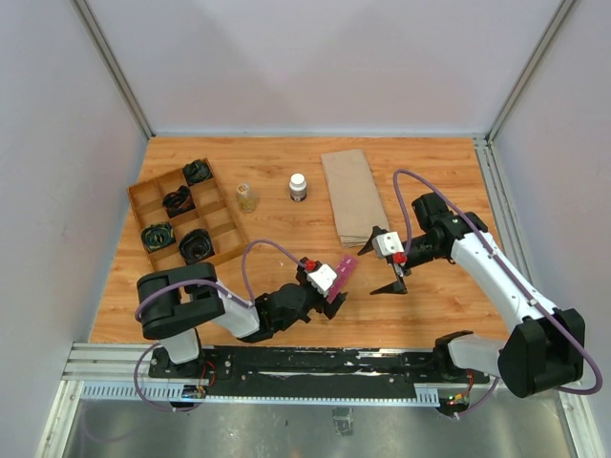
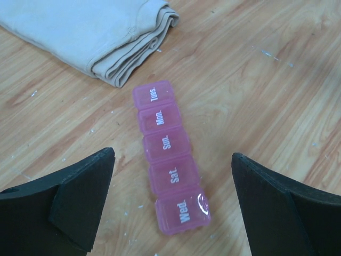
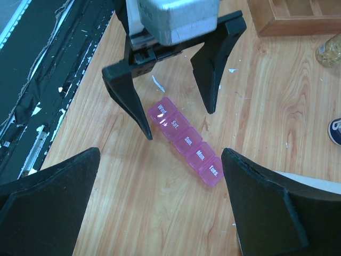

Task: Sort the pills into containers
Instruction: Open the pill container at the center of the board.

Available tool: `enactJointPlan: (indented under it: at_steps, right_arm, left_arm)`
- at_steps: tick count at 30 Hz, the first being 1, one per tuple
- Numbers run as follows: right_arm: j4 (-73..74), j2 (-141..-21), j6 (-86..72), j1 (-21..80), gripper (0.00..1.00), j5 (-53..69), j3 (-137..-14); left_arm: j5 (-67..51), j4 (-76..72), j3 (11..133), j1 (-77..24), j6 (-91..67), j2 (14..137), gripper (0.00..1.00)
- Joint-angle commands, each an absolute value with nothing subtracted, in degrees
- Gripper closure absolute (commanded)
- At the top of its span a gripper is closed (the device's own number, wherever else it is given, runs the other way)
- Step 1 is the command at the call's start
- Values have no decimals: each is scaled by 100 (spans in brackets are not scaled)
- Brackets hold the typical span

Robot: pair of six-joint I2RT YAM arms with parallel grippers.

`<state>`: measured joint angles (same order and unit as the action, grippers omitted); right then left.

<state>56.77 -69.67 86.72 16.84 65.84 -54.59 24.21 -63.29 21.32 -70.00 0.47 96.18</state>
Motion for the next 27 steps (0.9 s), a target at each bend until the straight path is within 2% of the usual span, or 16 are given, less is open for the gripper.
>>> enactJointPlan:
  at_steps: [1,12,27]
  right_arm:
    - [5712,-6923,8514,1697,1,6549,-5608]
    - [5647,-6933,8364,1680,1,6537,-5629]
    - [5633,-7008,8315,1654,1,6571,-5638]
  left_arm:
    - [2713,-6127,2541,-7042,-30,9939,6]
    - [2942,-6032,2637,-7044,-182,10423,18]
    - [2955,-6095,2576,-7047,-278,10613,41]
